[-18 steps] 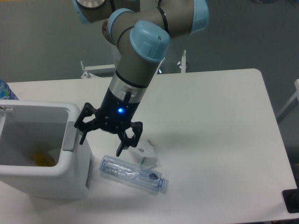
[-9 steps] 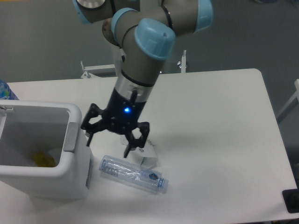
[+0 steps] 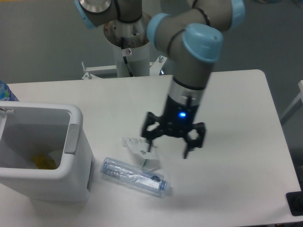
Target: Open the trash can
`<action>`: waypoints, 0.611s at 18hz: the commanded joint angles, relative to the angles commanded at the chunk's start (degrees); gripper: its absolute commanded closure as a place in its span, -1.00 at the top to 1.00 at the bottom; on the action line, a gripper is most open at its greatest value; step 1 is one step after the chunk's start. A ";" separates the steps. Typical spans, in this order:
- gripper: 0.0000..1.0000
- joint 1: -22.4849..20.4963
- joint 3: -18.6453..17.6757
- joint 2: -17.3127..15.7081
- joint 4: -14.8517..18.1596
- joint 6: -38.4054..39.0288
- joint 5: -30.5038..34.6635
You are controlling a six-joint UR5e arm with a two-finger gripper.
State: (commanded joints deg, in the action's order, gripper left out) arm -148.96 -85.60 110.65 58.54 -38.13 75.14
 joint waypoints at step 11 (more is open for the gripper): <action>1.00 -0.71 -2.55 0.62 0.62 -18.38 11.08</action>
State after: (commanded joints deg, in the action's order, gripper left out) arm -149.68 -88.15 111.27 59.15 -56.51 86.22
